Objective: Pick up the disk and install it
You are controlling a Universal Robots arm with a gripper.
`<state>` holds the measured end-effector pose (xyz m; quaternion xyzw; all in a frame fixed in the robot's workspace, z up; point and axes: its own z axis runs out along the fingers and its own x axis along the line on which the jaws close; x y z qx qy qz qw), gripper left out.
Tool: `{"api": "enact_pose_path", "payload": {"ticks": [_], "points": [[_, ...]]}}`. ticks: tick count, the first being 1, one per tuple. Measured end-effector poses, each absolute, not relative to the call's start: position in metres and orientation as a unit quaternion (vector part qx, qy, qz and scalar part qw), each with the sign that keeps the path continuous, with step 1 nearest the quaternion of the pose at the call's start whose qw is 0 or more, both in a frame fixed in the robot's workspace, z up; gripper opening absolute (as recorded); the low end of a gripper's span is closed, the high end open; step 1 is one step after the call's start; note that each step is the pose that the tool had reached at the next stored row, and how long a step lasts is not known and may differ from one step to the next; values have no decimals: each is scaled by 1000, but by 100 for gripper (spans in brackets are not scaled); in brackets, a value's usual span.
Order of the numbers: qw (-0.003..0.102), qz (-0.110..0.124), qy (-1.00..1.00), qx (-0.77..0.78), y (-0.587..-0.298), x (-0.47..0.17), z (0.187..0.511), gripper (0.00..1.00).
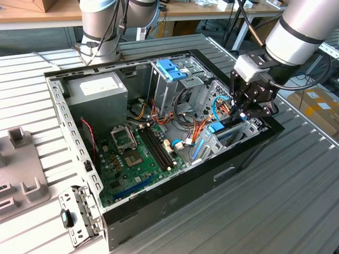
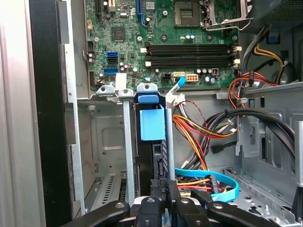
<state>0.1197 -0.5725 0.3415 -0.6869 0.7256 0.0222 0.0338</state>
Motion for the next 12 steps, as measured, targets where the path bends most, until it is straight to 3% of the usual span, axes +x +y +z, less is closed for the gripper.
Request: {"api": "enact_pose_path", "payload": {"ticks": [3, 11, 12], "points": [[34, 22, 726, -687, -572, 120, 342, 30], [34, 23, 726, -687, -571, 120, 354, 29], [34, 25, 726, -687, -570, 121, 354, 22]]}}
